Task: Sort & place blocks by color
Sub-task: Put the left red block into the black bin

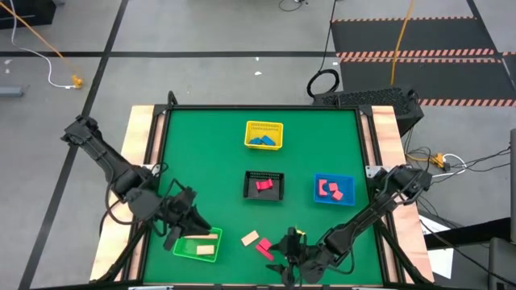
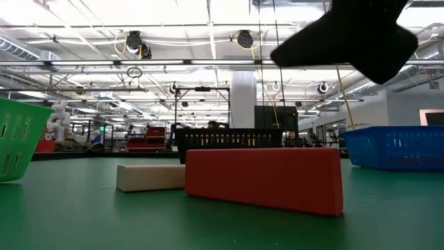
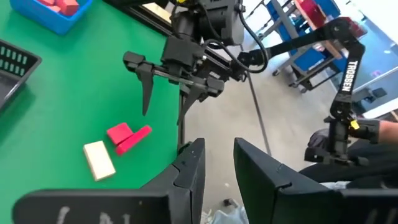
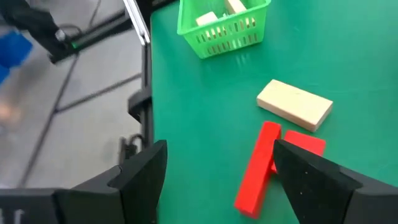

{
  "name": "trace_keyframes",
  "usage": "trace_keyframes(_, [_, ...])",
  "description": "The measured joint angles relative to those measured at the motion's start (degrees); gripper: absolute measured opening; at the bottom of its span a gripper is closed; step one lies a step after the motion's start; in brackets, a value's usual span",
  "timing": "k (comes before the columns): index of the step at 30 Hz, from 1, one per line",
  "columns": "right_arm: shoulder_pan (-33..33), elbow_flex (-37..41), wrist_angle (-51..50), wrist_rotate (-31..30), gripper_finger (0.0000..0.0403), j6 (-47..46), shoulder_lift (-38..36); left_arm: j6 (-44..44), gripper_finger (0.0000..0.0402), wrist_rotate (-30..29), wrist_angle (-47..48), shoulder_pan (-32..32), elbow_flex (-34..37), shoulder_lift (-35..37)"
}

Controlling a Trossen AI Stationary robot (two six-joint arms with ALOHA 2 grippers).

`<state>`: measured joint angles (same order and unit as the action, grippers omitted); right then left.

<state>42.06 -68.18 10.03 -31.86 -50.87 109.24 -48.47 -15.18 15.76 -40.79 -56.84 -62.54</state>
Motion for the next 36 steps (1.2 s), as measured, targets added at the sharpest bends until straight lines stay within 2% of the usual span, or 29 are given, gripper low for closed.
trace_keyframes(11, [0.0, 0.0, 0.0, 0.3, 0.0281, 8.7, 3.1, 1.5, 0.0085, -1.4, 4.5, -1.0, 0.0, 0.0])
trace_keyframes(27, [0.2, 0.0, -0.5, 0.2, 0.0281, 7.7, 7.0, 3.6, 0.0085, -1.5, 8.6, -0.9, 0.0, 0.0])
trace_keyframes(36, [0.8, 0.1, -3.5, 0.3, 0.0257, -5.4, 7.1, 3.5, 0.0085, -1.5, 8.7, -0.9, 0.0, 0.0])
